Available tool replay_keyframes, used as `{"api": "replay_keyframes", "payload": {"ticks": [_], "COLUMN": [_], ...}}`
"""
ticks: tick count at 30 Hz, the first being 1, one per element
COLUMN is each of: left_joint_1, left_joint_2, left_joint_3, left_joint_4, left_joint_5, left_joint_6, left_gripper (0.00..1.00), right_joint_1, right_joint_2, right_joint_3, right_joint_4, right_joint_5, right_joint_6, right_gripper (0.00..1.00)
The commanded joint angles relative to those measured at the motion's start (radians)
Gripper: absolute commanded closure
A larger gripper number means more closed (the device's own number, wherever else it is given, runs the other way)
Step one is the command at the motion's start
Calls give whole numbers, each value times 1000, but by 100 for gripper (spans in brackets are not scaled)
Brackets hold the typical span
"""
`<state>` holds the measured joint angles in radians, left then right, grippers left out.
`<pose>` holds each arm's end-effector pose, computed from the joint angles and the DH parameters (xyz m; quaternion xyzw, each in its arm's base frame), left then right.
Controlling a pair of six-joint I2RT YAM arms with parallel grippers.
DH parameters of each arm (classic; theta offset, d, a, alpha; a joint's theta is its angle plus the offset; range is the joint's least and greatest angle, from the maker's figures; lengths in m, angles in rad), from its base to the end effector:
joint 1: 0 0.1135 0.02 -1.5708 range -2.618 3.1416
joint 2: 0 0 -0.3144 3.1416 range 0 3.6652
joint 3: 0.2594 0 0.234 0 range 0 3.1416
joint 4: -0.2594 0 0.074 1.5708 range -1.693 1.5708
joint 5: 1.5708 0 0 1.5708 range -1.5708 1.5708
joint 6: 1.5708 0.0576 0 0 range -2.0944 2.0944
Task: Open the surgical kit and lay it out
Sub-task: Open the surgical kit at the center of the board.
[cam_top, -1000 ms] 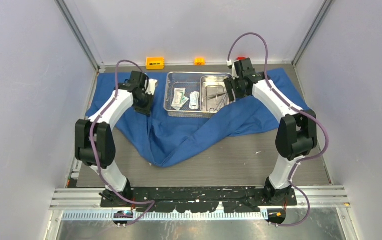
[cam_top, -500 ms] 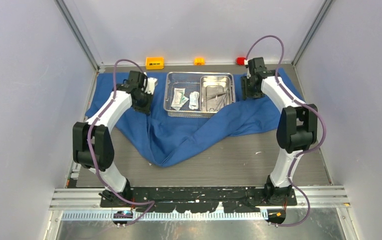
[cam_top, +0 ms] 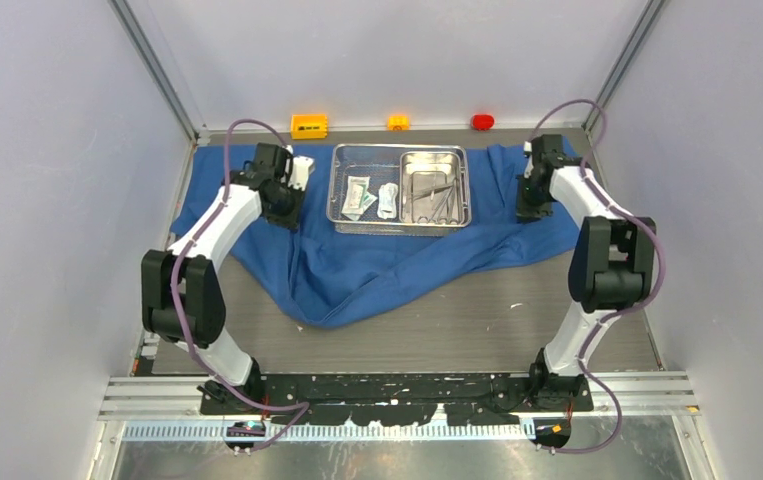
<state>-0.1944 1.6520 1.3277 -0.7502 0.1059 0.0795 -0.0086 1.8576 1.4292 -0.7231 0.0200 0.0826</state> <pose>0.3339 -0.0719 0.2962 0.1450 0.9572 -0.0653 0.2419 0.3932 -0.0045 0.2555 0.0467 0.9769 -0.0021 0.2083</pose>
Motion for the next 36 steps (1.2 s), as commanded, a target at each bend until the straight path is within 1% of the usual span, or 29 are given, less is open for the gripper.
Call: {"api": "replay_keyframes", "payload": {"ticks": [1, 6, 10, 14, 18, 19, 20, 21, 23, 26, 27, 30, 32, 34, 36], "left_joint_1": [4, 4, 4, 4, 4, 4, 4, 4, 4, 4, 4, 3, 2, -1, -9], "left_joint_2": [-93, -136, -174, -215, -266, -274, -280, -287, -292, -290, -286, -252, -218, -192, -164], "left_joint_3": [-29, -41, -64, -94, -134, -141, -148, -155, -166, -171, -164, -123, -91, -72, -63], "left_joint_4": [18, -70, -122, -154, -161, -166, -169, -171, -165, -135, -129, -139, -152, -151, -141], "left_joint_5": [-6, -25, -48, -96, -161, -162, -158, -150, -139, -112, -65, 55, 121, 151, 141], "left_joint_6": [63, 156, 210, 259, 294, 296, 296, 295, 288, 259, 247, 213, 190, 158, 131], "left_gripper": [100, 100, 100, 100, 100, 100, 100, 100, 100, 100, 98, 73, 62, 54, 46], "right_joint_1": [-71, -108, -110, -110, -110, -108, -108, -108, -102, -75, -66, -59, -59, -57, -58], "right_joint_2": [-173, -311, -401, -469, -510, -504, -493, -480, -448, -392, -376, -338, -324, -323, -331], "right_joint_3": [-104, -263, -354, -402, -371, -348, -322, -295, -248, -205, -199, -186, -186, -198, -222], "right_joint_4": [-5, -8, -13, -11, -2, -3, -7, -8, -5, 1, 4, 11, 10, 18, 32], "right_joint_5": [22, 115, 180, 252, 225, 214, 201, 187, 156, 127, 119, 96, 87, 82, 74], "right_joint_6": [-33, -138, -196, -233, -222, -212, -203, -196, -176, -156, -154, -148, -149, -150, -149], "right_gripper": [99, 99, 92, 85, 68, 62, 52, 47, 44, 44, 44, 44, 44, 44, 44]}}
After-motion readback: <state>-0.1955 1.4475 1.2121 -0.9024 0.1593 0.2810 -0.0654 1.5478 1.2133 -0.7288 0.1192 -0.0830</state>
